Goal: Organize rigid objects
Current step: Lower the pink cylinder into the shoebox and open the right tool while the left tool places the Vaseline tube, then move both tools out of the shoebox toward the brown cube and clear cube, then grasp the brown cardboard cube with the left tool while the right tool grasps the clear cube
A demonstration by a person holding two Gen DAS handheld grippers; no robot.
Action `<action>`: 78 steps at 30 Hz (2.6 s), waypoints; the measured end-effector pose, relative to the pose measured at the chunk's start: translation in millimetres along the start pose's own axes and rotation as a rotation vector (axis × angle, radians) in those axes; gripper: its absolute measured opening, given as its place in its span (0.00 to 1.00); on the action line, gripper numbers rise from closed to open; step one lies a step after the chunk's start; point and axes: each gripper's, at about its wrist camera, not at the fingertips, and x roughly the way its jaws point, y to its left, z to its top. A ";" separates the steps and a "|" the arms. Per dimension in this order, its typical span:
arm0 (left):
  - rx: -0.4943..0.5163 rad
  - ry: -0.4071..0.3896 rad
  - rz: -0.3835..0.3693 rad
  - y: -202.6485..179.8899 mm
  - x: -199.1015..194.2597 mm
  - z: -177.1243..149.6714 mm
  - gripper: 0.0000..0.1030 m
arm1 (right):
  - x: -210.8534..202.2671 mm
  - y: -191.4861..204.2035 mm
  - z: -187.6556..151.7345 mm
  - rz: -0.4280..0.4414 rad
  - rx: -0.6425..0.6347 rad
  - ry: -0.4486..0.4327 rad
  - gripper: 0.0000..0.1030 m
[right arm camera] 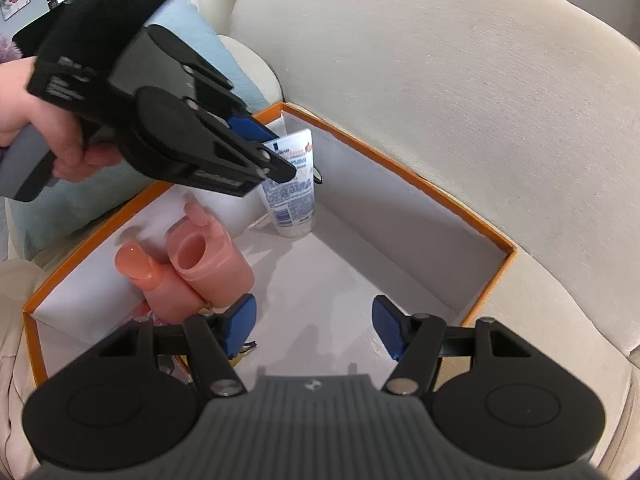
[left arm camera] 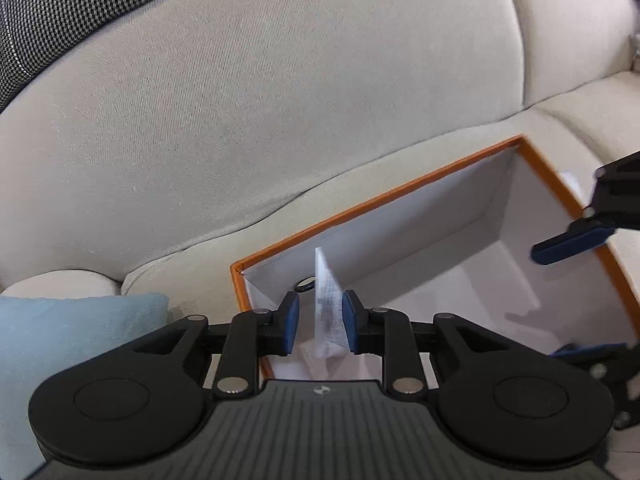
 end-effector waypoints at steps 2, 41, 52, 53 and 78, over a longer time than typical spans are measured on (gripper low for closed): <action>0.004 -0.008 -0.006 -2.3 -8.7 0.5 0.28 | -5.7 -0.1 1.1 -0.010 0.000 0.001 0.64; 0.239 -0.017 -0.277 -201.1 -48.6 49.1 0.63 | -130.0 -78.7 -169.0 -0.367 0.663 -0.164 0.41; 0.014 0.298 -0.143 -226.4 48.7 82.9 0.70 | -103.6 -100.4 -206.8 -0.430 0.821 -0.270 0.41; -0.009 0.317 -0.128 -224.8 56.5 83.6 0.70 | -100.5 -103.0 -208.0 -0.413 0.829 -0.274 0.41; -0.107 0.260 -0.160 -199.2 44.5 81.9 0.66 | -74.8 -124.6 -200.3 -0.245 0.805 -0.249 0.42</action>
